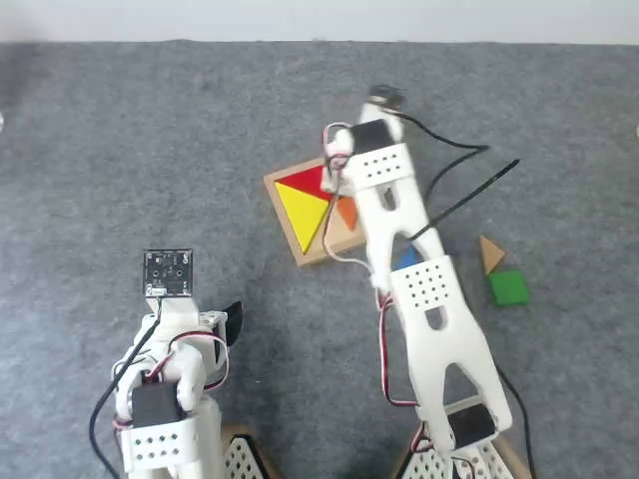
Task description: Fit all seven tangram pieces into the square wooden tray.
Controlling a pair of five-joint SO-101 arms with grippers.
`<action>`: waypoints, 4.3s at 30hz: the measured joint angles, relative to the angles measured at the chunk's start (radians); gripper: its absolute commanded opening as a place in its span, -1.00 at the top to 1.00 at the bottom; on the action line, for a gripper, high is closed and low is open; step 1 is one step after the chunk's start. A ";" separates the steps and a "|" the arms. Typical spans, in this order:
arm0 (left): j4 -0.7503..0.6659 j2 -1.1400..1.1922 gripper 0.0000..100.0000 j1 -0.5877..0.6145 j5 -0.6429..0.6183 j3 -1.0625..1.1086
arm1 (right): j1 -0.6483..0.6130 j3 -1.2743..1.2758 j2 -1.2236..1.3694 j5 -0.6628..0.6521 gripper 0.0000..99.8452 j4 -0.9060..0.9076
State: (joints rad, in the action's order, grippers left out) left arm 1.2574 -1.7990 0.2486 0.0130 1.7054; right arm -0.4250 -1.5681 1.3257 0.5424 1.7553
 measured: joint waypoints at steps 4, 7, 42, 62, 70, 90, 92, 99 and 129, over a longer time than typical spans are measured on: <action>0.000 0.000 0.46 0.000 0.000 0.000 | -0.055 -0.052 0.000 -0.341 0.99 0.002; 0.000 0.000 0.46 0.000 0.000 0.000 | -0.071 -0.052 0.002 -0.595 0.99 0.002; 0.000 0.000 0.46 0.000 0.000 0.000 | 0.018 -0.052 0.002 -2.206 0.98 -0.026; 0.000 0.000 0.46 0.000 0.000 0.000 | 0.043 -0.052 -0.026 -1.781 0.98 -0.018; 0.000 0.000 0.46 0.000 0.000 0.000 | 0.060 -0.052 -0.060 -1.384 0.99 -0.002; 0.000 0.000 0.46 0.000 0.000 0.000 | 0.061 -0.026 -0.026 -0.703 0.99 0.002; 0.000 0.000 0.46 0.000 0.000 0.000 | 0.043 0.061 -0.071 -0.687 0.99 0.002; 0.000 0.000 0.46 0.000 0.000 0.000 | 0.018 0.370 -0.311 -0.615 0.99 0.002; 0.000 0.000 0.46 0.000 0.000 0.000 | 0.008 0.399 -0.292 -0.265 0.99 -0.207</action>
State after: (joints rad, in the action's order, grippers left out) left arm 1.2574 -1.7990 0.2486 0.0130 1.7054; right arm -0.4173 -1.1692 1.0342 0.2770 1.5482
